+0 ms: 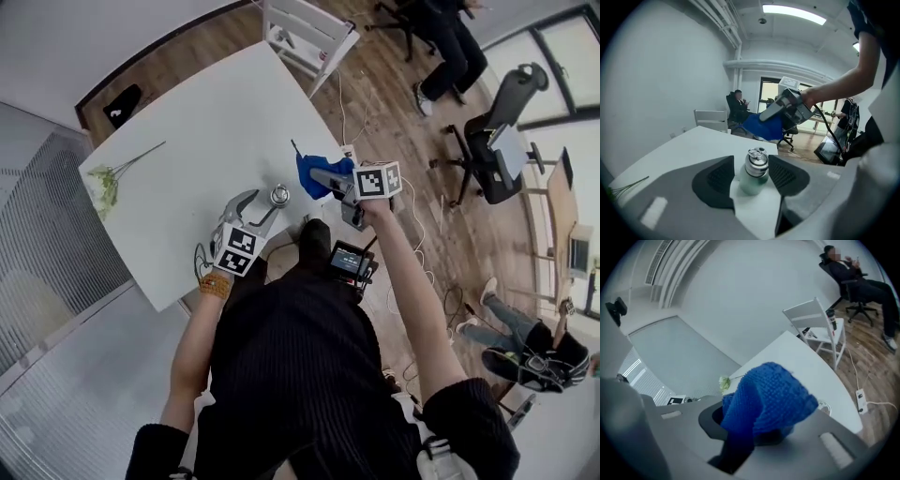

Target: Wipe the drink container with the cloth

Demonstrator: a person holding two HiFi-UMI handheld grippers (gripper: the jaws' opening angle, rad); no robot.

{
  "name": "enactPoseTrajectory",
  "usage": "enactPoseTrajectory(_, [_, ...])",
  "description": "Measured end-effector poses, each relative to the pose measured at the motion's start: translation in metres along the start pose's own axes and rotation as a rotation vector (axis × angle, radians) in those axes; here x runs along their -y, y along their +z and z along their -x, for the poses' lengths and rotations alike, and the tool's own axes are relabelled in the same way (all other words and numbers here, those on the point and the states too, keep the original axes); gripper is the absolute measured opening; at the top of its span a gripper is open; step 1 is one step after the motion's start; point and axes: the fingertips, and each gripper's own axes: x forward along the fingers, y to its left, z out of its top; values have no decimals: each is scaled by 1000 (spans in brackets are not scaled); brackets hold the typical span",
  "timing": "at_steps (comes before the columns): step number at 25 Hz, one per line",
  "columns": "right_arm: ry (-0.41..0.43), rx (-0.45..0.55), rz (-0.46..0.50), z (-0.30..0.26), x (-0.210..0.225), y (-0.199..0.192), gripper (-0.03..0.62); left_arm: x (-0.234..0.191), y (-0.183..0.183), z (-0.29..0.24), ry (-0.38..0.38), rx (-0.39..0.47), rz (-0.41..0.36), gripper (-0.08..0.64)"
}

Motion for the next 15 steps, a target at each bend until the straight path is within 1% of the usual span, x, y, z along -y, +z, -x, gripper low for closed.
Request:
enactPoseTrajectory(4, [132, -134, 48, -3, 5, 10, 92, -3, 7, -6, 95, -19, 54, 225])
enactPoseTrajectory(9, [242, -274, 77, -22, 18, 16, 92, -2, 2, -17, 175, -55, 128, 235])
enactPoseTrajectory(12, [316, -382, 82, -44, 20, 4, 92, -1, -6, -16, 233, -86, 166, 250])
enactPoseTrajectory(15, [411, -483, 95, -59, 6, -9, 94, 0, -8, -15, 292, -114, 197, 251])
